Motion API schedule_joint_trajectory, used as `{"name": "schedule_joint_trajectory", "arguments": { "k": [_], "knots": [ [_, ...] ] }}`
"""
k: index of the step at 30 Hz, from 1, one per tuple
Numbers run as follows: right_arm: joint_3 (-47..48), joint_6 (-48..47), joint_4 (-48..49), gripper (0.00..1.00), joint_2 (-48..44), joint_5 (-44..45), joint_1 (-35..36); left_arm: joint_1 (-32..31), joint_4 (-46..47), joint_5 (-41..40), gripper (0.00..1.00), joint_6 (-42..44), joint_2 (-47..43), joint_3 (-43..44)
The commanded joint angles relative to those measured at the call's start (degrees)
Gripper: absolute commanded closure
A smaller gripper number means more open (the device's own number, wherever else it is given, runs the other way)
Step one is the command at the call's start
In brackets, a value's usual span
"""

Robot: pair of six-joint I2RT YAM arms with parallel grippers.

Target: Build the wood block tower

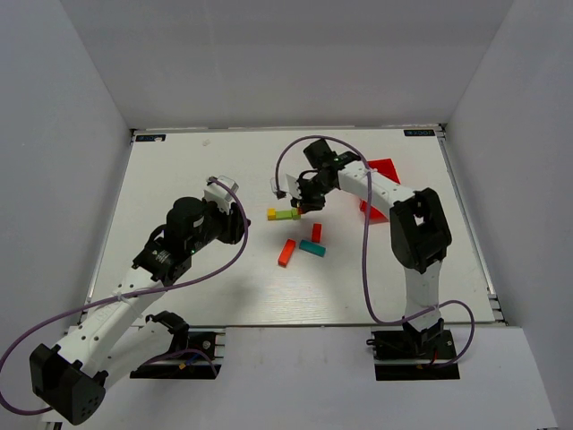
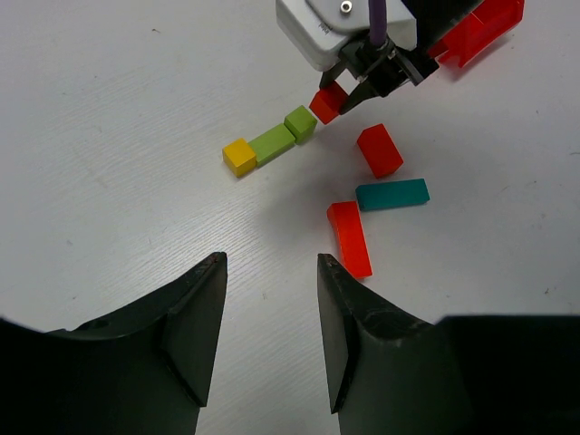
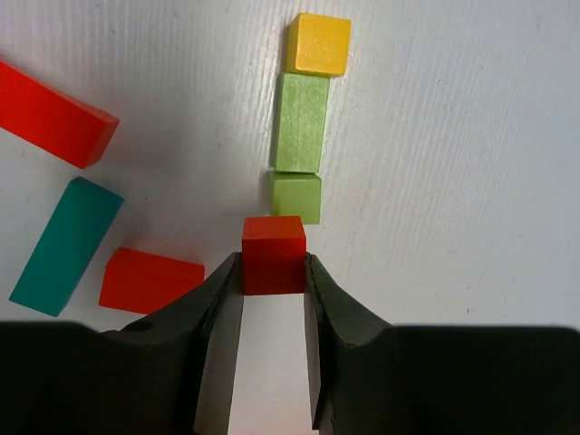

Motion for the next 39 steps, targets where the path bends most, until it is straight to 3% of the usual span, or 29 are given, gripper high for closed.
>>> {"name": "schedule_joint_trajectory", "arguments": {
  "k": [1,39],
  "knots": [
    [2.92,1.06,0.21,0.94,-0.24,1.57,1.24,0.31,0.61,0.48,0.45,0.01,-1.05,0.47],
    [6.35,1.59,0.48,0.90,3.90,5.09,3.26,0.31,0.61,0.48,0.45,0.01,-1.57,0.47]
  ]
}}
